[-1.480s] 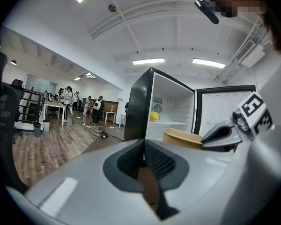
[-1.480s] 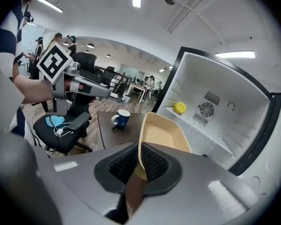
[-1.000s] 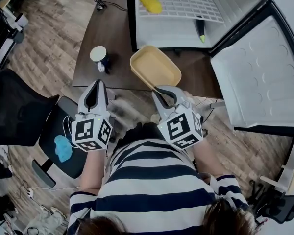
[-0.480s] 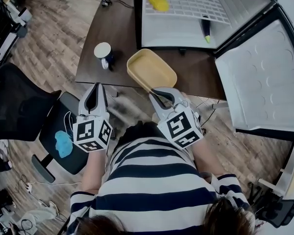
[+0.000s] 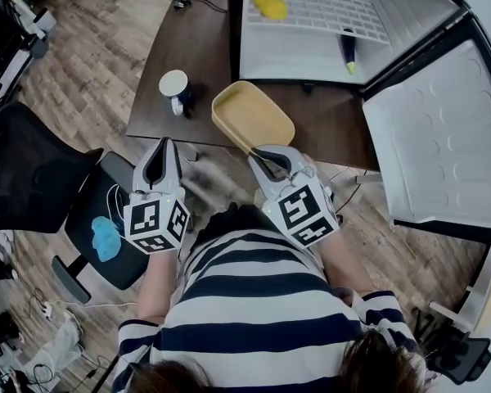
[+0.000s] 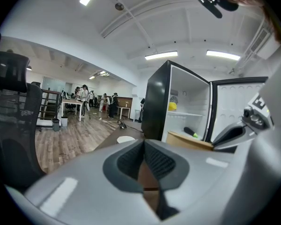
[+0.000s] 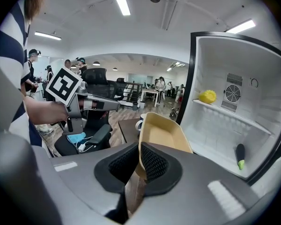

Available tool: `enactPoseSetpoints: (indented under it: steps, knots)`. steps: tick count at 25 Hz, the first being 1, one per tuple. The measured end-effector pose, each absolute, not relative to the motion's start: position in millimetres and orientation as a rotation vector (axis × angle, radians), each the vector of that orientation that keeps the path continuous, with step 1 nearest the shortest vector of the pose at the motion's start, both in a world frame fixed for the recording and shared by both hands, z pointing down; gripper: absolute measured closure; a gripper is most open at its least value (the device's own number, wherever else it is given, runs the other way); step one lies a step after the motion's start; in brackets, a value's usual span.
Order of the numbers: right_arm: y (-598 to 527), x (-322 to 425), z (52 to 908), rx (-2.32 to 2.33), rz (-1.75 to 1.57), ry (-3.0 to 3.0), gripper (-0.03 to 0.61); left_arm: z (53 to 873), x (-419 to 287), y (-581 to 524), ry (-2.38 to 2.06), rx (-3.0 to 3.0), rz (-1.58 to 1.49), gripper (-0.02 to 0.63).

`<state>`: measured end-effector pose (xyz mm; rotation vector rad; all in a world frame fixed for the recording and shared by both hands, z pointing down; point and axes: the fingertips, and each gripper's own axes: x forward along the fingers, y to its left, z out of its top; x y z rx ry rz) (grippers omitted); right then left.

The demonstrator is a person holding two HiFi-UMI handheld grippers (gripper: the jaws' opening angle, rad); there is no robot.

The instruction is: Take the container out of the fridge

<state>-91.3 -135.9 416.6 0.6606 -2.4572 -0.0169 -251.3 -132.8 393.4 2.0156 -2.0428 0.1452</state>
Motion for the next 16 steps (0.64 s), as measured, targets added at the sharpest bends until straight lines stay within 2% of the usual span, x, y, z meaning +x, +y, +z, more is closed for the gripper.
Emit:
enactPoseSetpoints:
  steps: [16]
  knots:
    - [-141.5,-91.5,413.3,0.656,0.021,-2.478,0.561,394.0,-245.3,-137.7,-2.032,2.026,0.142,0.614]
